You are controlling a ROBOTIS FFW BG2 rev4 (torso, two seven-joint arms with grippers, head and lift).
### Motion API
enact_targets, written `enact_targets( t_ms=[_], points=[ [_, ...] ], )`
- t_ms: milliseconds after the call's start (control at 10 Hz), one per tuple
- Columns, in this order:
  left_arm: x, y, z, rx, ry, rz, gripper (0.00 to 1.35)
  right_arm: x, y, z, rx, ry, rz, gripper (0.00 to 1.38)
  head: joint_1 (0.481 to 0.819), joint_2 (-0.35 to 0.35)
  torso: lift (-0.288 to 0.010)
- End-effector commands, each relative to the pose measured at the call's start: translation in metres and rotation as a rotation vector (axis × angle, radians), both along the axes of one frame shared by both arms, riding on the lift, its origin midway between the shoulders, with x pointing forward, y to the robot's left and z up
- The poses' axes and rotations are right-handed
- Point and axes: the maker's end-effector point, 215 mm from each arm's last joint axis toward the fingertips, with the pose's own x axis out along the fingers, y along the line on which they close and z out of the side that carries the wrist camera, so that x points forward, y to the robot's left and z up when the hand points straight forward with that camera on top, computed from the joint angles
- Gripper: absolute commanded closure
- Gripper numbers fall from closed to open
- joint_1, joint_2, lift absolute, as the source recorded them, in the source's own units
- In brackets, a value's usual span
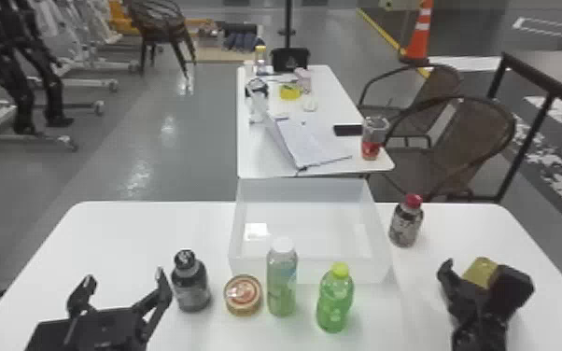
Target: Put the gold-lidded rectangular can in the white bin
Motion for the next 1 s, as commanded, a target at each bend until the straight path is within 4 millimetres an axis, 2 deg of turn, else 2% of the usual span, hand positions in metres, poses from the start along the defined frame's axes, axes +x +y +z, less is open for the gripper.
enact_targets(
  t_ms=[0,200,300,400,500,900],
  points=[
    [0.0,0.0,0.0,0.0,0.0,0.0,0.15,-0.002,0.0,-0.006,0.001,0.012,-0.001,0.14,0.549,0.0,-0.1],
    [0.0,0.0,-0.001,0.0,0.002,-0.001,0.15,-0.004,-0.002,-0.009,-0.008,0.024,-0.009,0.18,0.549,0.0,-0.1],
    [0.0,0.0,-0.001,0.0,0.002,-0.001,0.16,-0.003,-0.004,-0.01,-0.013,0.028,-0.008,0.48,0.549,0.0,-0.1],
    [0.0,-0.001,-0.003,-0.001,0.005,-0.002,0.15,-0.004,-0.005,-0.011,-0.014,0.031,-0.008,0.91,0.549,0.0,-0.1],
    [0.0,-0.001,-0.003,-0.001,0.005,-0.002,0.15,-0.004,-0.006,-0.009,-0.016,0.029,-0.014,1.1,0.549,0.0,-0.1],
    [0.0,-0.002,-0.004,-0.004,0.008,-0.004,0.15,-0.004,-0.006,0.003,-0.024,0.001,-0.013,1.11,0.549,0.0,-0.1]
  ],
)
